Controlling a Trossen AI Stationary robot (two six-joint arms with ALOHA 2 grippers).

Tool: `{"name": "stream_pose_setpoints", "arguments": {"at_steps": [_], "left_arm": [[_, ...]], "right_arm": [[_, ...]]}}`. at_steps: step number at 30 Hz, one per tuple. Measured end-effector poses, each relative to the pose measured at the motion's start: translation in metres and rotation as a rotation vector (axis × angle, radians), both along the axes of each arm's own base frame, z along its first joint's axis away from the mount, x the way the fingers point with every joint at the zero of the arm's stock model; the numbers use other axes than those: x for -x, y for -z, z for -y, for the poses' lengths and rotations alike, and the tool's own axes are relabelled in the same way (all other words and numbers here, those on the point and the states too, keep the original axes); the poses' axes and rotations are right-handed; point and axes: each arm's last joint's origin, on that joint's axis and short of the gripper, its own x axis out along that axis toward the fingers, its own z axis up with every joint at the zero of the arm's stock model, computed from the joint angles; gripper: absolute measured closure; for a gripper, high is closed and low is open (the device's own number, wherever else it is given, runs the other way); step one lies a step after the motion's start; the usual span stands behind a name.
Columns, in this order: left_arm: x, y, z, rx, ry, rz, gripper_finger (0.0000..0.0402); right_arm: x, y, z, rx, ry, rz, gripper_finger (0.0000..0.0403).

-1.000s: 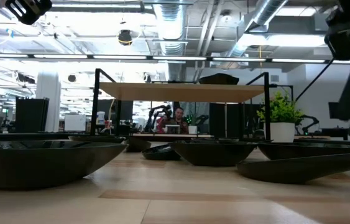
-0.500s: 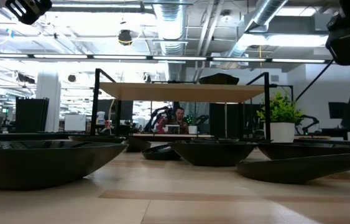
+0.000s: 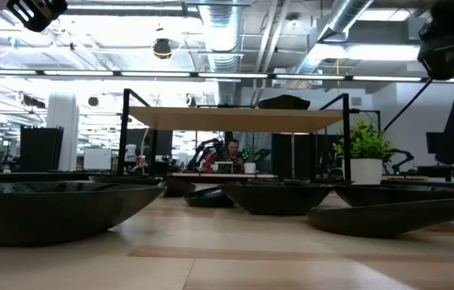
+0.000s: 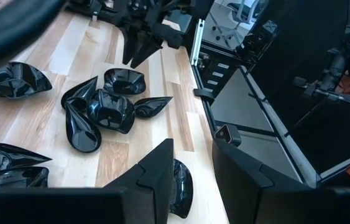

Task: Pick & Place Mini shaped plates
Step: Put the black leaf shaped plate on the shelf

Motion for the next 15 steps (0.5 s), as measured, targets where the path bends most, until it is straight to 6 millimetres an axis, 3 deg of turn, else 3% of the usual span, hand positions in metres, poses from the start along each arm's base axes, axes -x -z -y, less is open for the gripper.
{"name": "stream_pose_setpoints", "arguments": {"at_steps": [7,15], "left_arm": [[0.000,0.000,0.000,0.000,0.000,0.000,0.0289],[0.000,0.000,0.000,-0.003,0.002,0.001,0.0289]], "right_arm": [[-0.003,0.012,-0.003,0.017,0.000,-0.017,0.0259],[-0.005,0.013,-0.005,0.000,0.000,0.000,0.0269]]}}
